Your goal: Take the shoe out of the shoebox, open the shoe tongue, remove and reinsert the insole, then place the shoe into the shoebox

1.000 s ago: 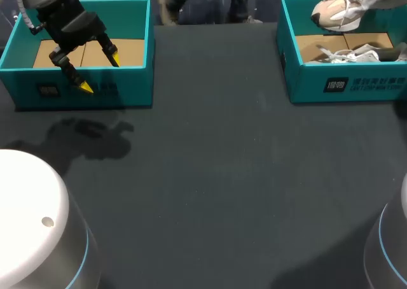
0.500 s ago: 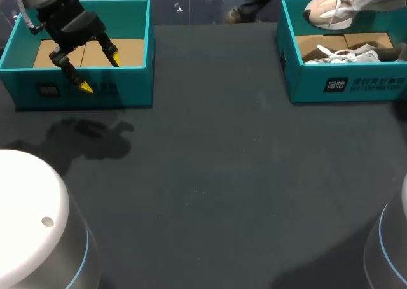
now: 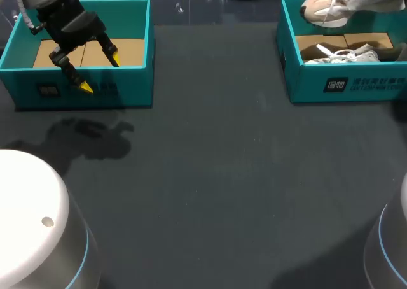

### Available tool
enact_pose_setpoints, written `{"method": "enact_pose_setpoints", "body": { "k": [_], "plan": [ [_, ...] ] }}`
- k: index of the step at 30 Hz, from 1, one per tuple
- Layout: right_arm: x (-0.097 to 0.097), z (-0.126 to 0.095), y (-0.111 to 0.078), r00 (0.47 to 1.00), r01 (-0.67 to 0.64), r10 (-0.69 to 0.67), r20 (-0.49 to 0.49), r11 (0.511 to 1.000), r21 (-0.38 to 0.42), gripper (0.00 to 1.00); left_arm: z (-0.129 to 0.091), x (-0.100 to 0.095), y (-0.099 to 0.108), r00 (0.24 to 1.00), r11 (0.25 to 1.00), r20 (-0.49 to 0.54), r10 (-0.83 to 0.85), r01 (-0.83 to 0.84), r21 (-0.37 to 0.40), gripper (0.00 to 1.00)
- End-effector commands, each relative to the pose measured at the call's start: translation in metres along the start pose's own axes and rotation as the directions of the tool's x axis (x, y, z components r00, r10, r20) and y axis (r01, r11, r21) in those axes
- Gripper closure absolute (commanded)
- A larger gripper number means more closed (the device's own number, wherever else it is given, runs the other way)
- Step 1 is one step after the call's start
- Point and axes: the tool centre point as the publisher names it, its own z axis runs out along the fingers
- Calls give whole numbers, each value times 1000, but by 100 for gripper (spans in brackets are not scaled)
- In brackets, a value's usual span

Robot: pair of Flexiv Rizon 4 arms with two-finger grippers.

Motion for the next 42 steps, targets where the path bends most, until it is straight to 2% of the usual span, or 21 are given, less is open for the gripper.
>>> {"method": "enact_pose_setpoints", "body": {
  "k": [1, 7, 15, 24, 33, 42],
  "plan": [
    [0, -3, -3, 1000, -1, 1, 1, 1000, -5, 100, 0, 1, 0, 1000, 1000, 0, 1, -1, -2, 0],
    [0, -3, -3, 1000, -1, 1, 1, 1000, -5, 100, 0, 1, 0, 1000, 1000, 0, 1, -1, -2, 0],
    [-4, 9, -7, 998, -59, 59, 38, 998, -6, 100, 0, 1, 0, 1000, 1000, 0, 1, -1, -2, 0],
    [1, 17, -10, 992, -87, 87, 88, 996, 2, 100, 0, 1, 0, 1000, 1000, 0, 1, -1, -2, 0],
    [9, 39, -9, 990, -101, 98, 104, 995, 21, 100, 0, 1, 0, 1000, 1000, 0, 1, -1, -2, 0],
    [16, 65, -8, 993, -92, 87, 79, 994, 58, 100, 0, 1, 0, 1000, 1000, 0, 1, -1, -2, 0]
  ]
}}
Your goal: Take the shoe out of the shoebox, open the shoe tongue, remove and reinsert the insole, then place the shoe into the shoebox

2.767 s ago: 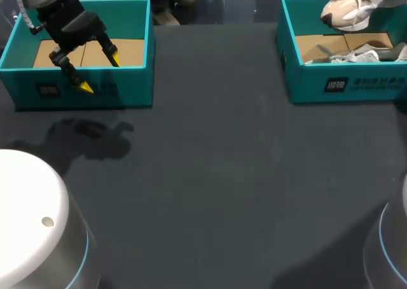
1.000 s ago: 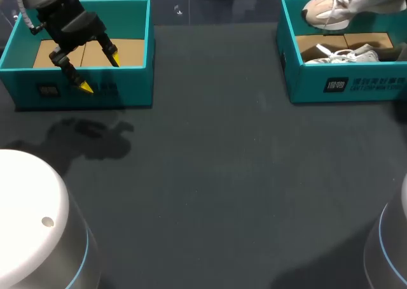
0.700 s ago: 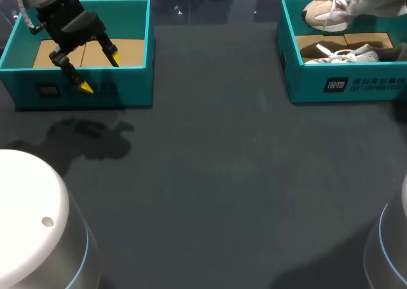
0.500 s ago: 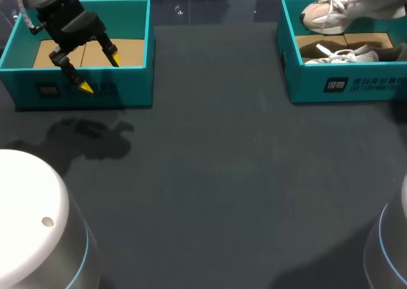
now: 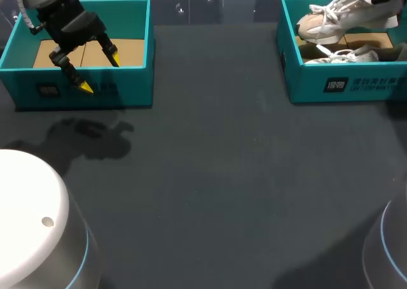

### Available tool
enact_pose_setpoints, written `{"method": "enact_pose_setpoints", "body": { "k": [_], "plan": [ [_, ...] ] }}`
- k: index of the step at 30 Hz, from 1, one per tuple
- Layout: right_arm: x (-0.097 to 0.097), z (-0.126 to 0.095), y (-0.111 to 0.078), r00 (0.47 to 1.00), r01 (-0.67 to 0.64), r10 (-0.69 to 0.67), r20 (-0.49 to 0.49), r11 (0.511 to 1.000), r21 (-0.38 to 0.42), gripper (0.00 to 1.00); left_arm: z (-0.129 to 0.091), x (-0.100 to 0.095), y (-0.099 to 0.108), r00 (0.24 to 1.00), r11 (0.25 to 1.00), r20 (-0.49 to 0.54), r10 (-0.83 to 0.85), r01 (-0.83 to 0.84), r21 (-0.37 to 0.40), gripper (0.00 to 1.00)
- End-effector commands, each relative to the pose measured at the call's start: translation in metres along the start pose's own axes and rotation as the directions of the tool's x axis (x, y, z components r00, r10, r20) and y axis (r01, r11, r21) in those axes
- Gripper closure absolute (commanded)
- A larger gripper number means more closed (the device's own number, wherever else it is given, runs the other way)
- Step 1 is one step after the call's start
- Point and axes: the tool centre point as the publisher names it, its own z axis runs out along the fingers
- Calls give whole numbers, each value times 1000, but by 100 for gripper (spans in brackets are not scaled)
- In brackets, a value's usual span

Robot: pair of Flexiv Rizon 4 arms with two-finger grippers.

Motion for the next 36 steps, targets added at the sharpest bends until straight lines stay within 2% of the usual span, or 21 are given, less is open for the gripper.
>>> {"method": "enact_pose_setpoints", "body": {
  "k": [1, 18, 36],
  "plan": [
    [4, 13, 11, 1000, 3, -2, -19, 1000, 23, 100, 0, 1, 0, 1000, 1000, 0, 1, -1, -2, 0],
    [20, 41, 20, 1000, 1, 1, -29, 999, 48, 100, 0, 1, 0, 1000, 1000, 0, 1, -1, -2, 0],
    [32, 69, 14, 997, 12, -7, -81, 998, 59, 100, 0, 1, 0, 1000, 1000, 0, 1, -1, -2, 0]
  ]
}}
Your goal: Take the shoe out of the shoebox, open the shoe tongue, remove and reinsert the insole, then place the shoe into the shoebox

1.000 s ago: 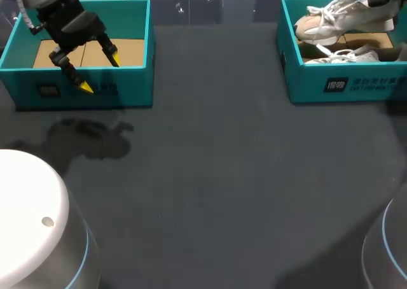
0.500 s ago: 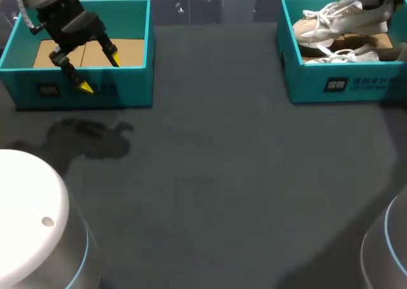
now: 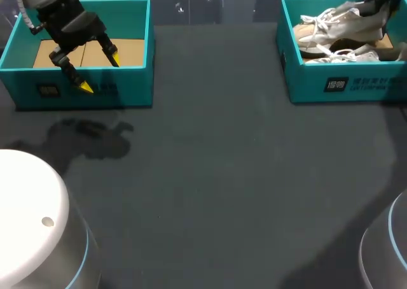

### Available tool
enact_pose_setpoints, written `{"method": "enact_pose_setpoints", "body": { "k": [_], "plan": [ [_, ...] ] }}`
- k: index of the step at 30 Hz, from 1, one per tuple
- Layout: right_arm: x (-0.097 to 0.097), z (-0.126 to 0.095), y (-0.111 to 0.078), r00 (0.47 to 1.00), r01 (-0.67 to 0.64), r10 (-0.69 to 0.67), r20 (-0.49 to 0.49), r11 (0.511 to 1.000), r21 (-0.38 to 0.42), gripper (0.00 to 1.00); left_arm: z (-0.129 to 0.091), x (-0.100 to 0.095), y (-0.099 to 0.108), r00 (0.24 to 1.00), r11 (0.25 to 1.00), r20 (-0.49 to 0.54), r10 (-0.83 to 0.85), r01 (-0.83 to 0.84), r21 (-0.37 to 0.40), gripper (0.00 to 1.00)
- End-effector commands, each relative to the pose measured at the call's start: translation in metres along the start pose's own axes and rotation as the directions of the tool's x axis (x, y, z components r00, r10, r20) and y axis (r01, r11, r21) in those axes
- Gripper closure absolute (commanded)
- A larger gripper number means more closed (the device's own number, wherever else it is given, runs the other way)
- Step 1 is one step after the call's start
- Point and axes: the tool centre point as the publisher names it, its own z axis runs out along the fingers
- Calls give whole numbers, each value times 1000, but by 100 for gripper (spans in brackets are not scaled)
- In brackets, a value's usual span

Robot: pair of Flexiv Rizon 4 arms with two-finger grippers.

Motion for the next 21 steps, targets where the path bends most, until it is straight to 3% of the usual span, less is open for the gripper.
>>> {"method": "enact_pose_setpoints", "body": {
  "k": [1, 21],
  "plan": [
    [1, 9, 6, 1000, 6, -6, -3, 1000, 16, 100, 0, 1, 0, 1000, 1000, 0, 1, -1, -2, 0],
    [4, 38, -1, 999, 15, -12, -50, 998, 61, 100, 0, 1, 0, 1000, 1000, 0, 1, -1, -2, 0]
  ]
}}
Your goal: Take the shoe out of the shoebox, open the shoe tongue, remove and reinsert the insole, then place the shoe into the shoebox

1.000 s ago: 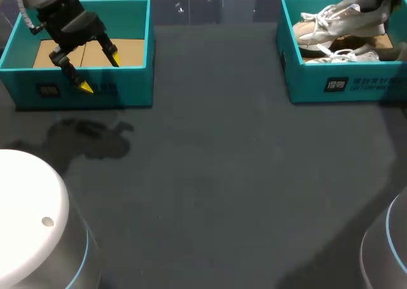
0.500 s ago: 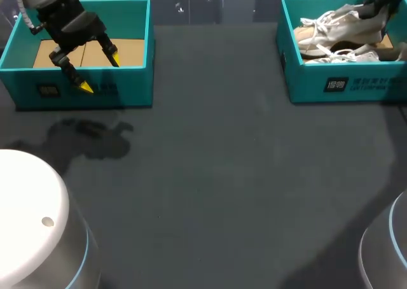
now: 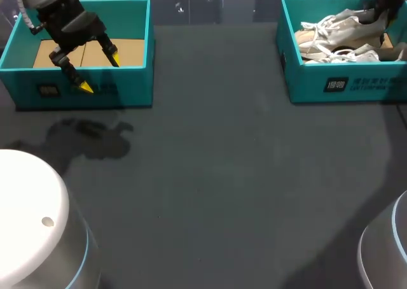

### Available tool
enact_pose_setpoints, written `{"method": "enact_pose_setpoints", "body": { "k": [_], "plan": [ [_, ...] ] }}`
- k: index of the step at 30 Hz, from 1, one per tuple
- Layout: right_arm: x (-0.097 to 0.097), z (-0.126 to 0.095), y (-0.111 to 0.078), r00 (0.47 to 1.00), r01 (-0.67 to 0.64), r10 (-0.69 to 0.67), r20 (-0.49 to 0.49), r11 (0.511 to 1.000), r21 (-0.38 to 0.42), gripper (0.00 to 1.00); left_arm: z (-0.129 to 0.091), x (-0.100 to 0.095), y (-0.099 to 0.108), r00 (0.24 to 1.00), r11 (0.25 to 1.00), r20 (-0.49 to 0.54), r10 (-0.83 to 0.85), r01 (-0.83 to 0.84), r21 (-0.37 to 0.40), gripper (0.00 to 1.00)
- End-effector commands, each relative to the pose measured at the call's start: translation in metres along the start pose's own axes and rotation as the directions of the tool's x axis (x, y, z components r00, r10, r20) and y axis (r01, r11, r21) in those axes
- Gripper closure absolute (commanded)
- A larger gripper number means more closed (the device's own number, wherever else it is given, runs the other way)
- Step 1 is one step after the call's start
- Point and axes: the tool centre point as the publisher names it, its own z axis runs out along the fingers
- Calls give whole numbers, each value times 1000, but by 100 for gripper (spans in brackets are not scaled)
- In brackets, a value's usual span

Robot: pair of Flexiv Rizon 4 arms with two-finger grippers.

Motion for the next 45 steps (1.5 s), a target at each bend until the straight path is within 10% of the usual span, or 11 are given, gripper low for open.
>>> {"method": "enact_pose_setpoints", "body": {
  "k": [1, 17, 45],
  "plan": [
    [0, 8, 7, 1000, -3, 3, -8, 1000, 15, 100, 0, 1, 0, 1000, 1000, 0, 1, -1, -2, 0],
    [0, 19, 5, 999, -35, 37, -30, 999, 41, 100, 0, 1, 0, 1000, 1000, 0, 1, -1, -2, 0],
    [11, 12, -3, 994, -29, 36, -100, 997, 78, 36, 0, 1, 0, 1000, 1000, 0, 1, -1, -2, 0]
  ]
}}
